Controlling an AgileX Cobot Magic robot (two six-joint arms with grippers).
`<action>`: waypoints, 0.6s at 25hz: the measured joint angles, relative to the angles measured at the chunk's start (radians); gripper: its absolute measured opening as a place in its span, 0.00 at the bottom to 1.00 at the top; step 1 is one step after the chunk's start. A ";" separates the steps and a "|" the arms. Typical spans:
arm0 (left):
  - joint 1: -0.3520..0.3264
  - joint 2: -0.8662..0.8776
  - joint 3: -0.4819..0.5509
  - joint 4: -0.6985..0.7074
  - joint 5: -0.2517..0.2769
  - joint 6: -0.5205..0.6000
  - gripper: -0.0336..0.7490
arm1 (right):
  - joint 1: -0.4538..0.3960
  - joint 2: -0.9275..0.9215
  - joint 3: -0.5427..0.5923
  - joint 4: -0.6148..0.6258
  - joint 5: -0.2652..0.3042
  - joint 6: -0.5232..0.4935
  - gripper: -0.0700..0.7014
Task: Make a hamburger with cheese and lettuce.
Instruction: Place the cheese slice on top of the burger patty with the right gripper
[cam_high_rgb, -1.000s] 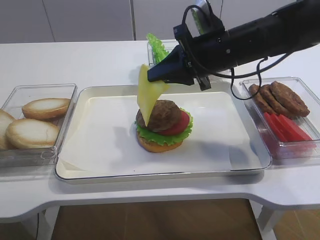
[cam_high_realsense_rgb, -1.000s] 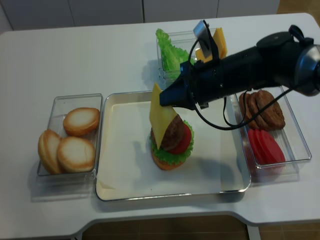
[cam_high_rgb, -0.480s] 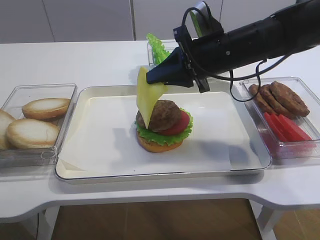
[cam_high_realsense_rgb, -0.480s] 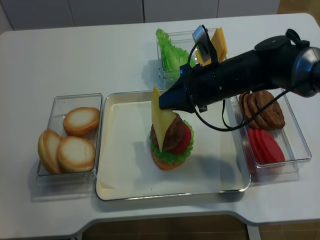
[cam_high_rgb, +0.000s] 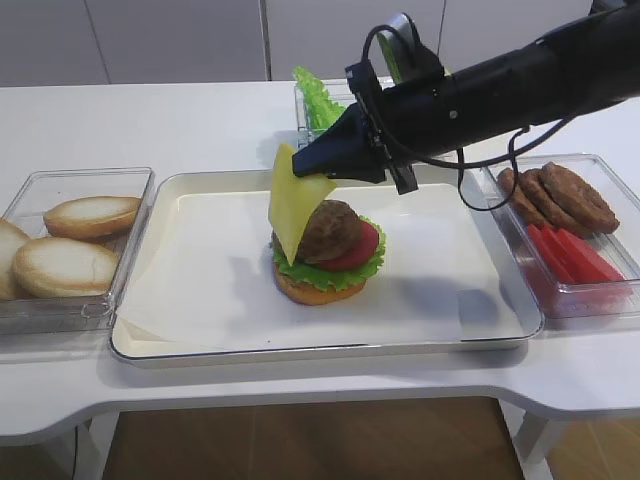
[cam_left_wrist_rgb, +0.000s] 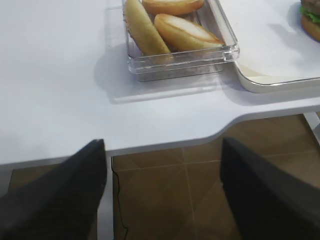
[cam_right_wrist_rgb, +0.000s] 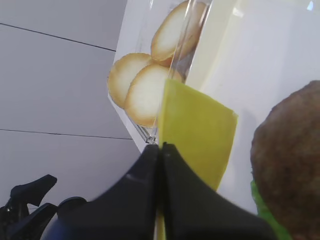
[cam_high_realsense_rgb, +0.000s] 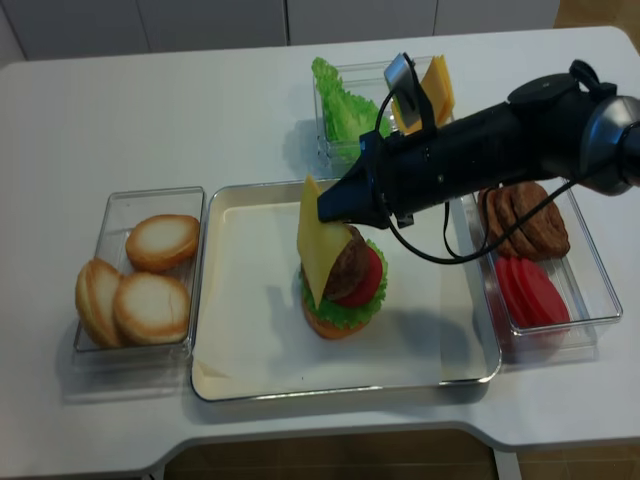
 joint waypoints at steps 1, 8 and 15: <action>0.000 0.000 0.000 0.000 0.000 0.000 0.72 | 0.000 0.009 0.000 0.000 0.002 0.000 0.09; 0.000 0.000 0.000 0.000 0.000 0.000 0.72 | 0.000 0.021 0.000 -0.016 -0.026 -0.002 0.09; 0.000 0.000 0.000 0.000 0.000 0.000 0.72 | 0.000 0.032 0.000 -0.094 -0.065 -0.002 0.09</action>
